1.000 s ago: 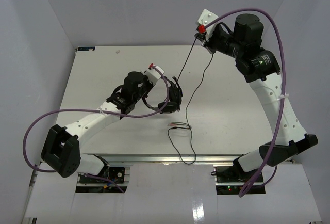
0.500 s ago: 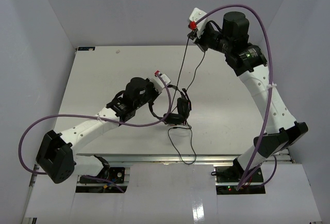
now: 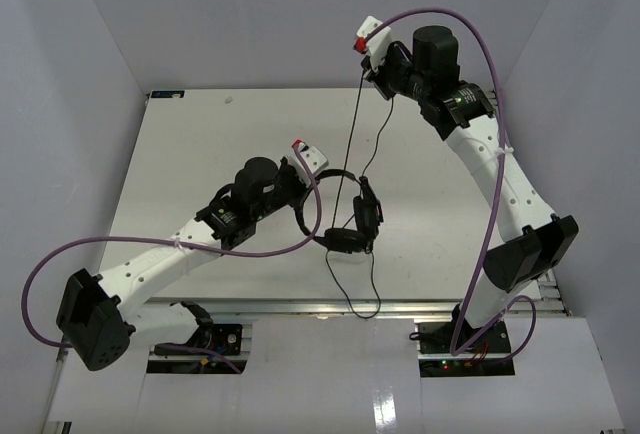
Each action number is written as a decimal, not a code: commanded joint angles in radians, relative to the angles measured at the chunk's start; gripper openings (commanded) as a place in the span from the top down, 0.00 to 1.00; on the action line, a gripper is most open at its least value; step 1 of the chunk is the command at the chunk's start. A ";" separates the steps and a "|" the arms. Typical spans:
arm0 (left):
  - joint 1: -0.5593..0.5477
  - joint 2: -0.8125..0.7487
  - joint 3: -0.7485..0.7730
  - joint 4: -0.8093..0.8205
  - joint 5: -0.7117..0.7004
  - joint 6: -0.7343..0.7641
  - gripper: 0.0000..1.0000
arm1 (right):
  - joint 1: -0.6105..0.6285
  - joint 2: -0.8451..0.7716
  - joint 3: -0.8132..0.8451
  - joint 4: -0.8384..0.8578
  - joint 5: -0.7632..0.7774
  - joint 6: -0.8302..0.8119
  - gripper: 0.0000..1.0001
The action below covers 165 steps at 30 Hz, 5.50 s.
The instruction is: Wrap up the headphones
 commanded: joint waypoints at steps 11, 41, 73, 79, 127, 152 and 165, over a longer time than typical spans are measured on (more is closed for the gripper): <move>-0.016 -0.114 0.052 0.021 0.176 -0.147 1.00 | -0.072 0.001 -0.062 0.135 0.063 0.070 0.92; -0.023 -0.098 0.040 0.078 0.120 -0.265 1.00 | -0.209 -0.134 -0.197 0.258 -0.087 0.238 0.92; -0.024 -0.199 0.253 -0.024 0.129 -0.337 1.00 | -0.252 -0.148 -0.395 0.385 -0.231 0.337 0.92; -0.024 -0.124 0.372 -0.045 0.036 -0.328 1.00 | -0.254 -0.168 -0.492 0.498 -0.360 0.442 0.92; -0.022 0.007 0.531 0.248 -0.139 -0.610 1.00 | -0.142 -0.226 -0.810 0.964 -0.644 0.737 0.92; 0.164 0.244 0.810 0.236 -0.286 -0.578 1.00 | 0.024 -0.256 -0.990 1.640 -0.817 1.254 0.87; 0.386 0.342 0.830 0.137 -0.268 -0.538 1.00 | 0.108 -0.270 -0.990 1.711 -0.867 1.321 0.88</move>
